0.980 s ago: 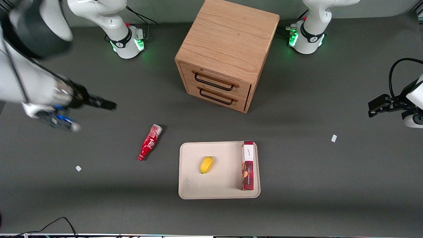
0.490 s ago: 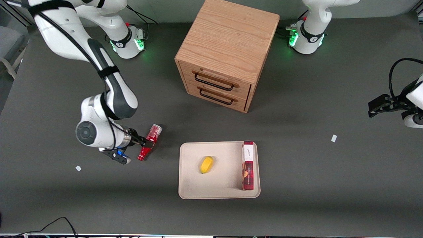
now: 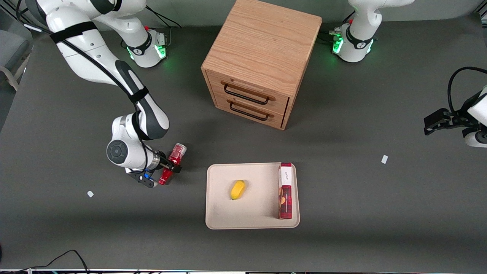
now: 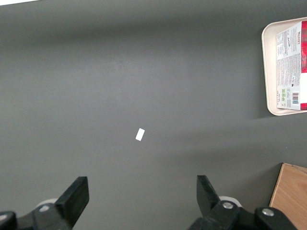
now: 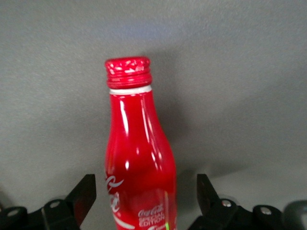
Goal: Place coke bottle on tray
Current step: 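Close the right gripper on the bottle and lift it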
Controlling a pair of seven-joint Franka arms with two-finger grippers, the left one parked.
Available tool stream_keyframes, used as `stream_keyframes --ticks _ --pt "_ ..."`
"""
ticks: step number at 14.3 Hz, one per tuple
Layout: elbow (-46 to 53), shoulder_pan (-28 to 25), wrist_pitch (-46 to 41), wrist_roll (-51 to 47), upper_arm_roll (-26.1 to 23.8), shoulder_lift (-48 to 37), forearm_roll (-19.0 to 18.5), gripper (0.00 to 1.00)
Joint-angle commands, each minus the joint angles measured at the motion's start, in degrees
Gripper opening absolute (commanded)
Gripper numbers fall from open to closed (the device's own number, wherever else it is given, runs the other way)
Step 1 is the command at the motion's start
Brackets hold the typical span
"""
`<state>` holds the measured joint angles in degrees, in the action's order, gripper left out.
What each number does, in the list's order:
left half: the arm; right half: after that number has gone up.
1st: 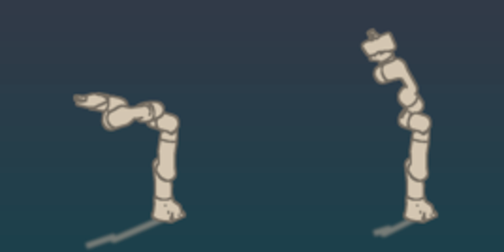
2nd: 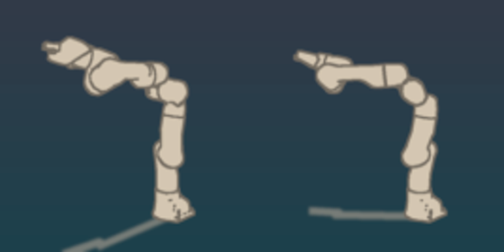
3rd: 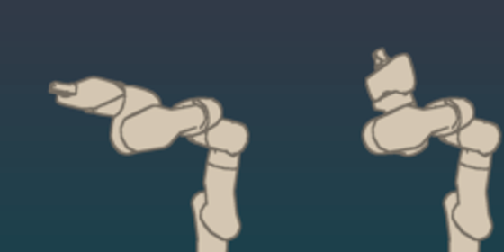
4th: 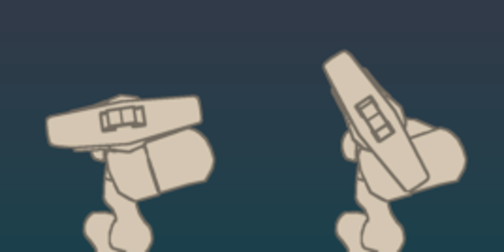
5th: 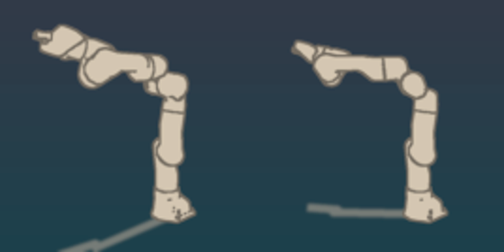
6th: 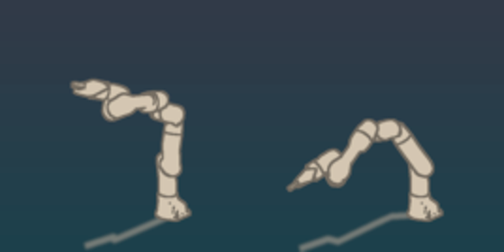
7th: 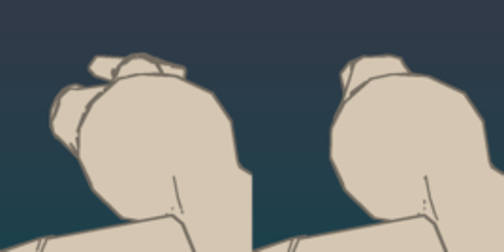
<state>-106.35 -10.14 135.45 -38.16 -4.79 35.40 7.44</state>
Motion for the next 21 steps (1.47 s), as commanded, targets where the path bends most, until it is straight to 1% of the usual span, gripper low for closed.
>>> stream_keyframes --ticks 1,5,6,10,11,12,14,16,17,19,20,21 --pt "-0.5 -1.0 1.2 -1.9 0.0 -0.2 -1.4 0.00" --pt "0.1 -0.8 -0.6 -0.8 -0.7 -2.3 -1.5 0.00" --pt "0.9 -0.7 -4.0 0.6 -0.7 -3.9 -1.5 0.00" --pt "6.0 0.3 -21.9 8.1 0.4 -15.3 -1.4 0.00" --pt "12.3 0.6 -29.9 8.9 0.8 -17.8 -1.4 0.00" --pt "18.0 0.4 -33.6 8.8 0.7 -17.5 -1.3 0.00" --pt "28.7 -0.1 -39.4 8.7 0.0 -14.7 -0.9 0.00" --pt "34.3 -0.8 -39.8 7.7 -2.2 -10.9 -0.6 0.00" --pt "36.2 -1.1 -39.1 7.0 -4.2 -8.3 -0.8 0.00" --pt "40.9 -1.4 -37.2 5.9 -7.5 -0.3 -0.7 0.00" --pt "41.9 -1.7 -33.9 5.5 -8.5 3.6 -0.8 0.00" --pt "42.1 -2.4 -28.6 3.9 -8.7 7.5 -0.7 0.00"
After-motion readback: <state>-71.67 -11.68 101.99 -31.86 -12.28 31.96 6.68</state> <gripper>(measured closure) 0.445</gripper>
